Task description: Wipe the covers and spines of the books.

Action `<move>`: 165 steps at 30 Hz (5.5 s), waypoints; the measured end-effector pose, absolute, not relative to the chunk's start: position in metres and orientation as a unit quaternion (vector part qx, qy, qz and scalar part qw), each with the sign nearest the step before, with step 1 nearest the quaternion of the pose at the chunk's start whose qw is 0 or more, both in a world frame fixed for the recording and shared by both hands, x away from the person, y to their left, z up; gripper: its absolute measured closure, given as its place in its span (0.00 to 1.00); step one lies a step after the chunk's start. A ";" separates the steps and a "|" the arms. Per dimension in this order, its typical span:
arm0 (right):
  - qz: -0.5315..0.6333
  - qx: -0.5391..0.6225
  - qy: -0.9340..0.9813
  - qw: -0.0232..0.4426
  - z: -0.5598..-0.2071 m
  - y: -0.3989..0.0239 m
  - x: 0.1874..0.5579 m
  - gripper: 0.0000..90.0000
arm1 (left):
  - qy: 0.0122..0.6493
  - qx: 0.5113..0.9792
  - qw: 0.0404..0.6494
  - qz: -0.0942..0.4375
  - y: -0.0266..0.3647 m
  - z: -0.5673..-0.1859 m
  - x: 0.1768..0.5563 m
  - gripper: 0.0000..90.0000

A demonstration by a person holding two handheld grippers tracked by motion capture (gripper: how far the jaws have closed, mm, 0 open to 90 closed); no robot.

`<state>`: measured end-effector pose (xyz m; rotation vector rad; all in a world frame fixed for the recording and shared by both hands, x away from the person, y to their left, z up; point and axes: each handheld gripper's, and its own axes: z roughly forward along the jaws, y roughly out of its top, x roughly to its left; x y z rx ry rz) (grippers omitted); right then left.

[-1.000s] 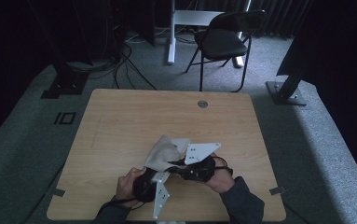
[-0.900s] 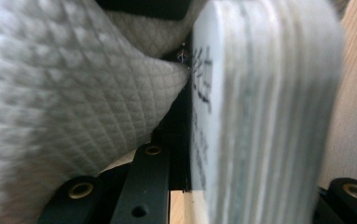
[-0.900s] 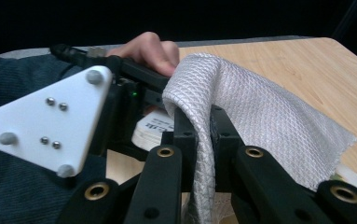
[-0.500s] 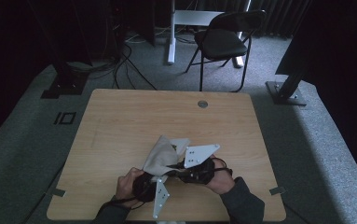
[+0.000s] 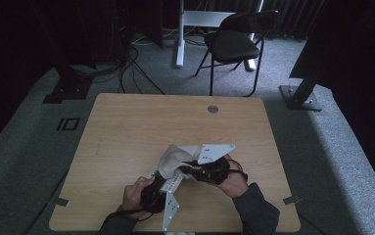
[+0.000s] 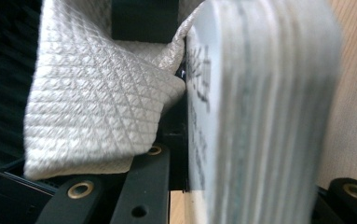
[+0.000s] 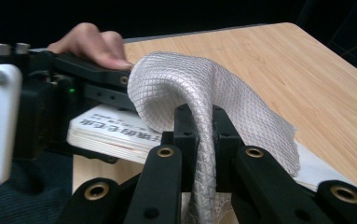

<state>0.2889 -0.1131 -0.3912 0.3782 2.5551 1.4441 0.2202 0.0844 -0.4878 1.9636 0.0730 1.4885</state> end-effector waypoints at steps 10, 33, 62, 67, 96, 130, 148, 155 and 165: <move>0.485 0.161 0.853 0.102 -0.393 -0.118 0.303 0.94 | 0.021 0.750 0.326 0.575 0.082 -0.489 0.218 0.87; 0.470 0.228 0.843 0.128 -0.394 -0.128 0.326 0.93 | -0.003 0.743 0.302 0.598 0.077 -0.491 0.214 0.87; 0.436 0.244 0.855 0.137 -0.395 -0.107 0.334 0.93 | -0.016 0.735 0.284 0.615 0.075 -0.495 0.213 0.87; 0.434 0.235 0.860 0.129 -0.396 -0.102 0.331 0.93 | -0.016 0.735 0.282 0.616 0.075 -0.495 0.213 0.87; 0.422 0.185 0.882 0.097 -0.393 -0.073 0.318 0.93 | -0.018 0.729 0.283 0.623 0.075 -0.496 0.212 0.87; 0.381 0.217 0.892 0.108 -0.400 -0.062 0.339 0.93 | -0.023 0.726 0.286 0.626 0.073 -0.498 0.210 0.87; 0.380 0.169 0.907 0.069 -0.401 -0.045 0.328 0.93 | -0.027 0.726 0.278 0.629 0.073 -0.497 0.210 0.87; 0.388 0.140 0.910 0.049 -0.399 -0.038 0.323 0.93 | -0.027 0.725 0.280 0.629 0.073 -0.497 0.210 0.87; 0.390 0.103 0.915 0.026 -0.398 -0.030 0.314 0.93 | -0.028 0.725 0.280 0.629 0.073 -0.497 0.210 0.87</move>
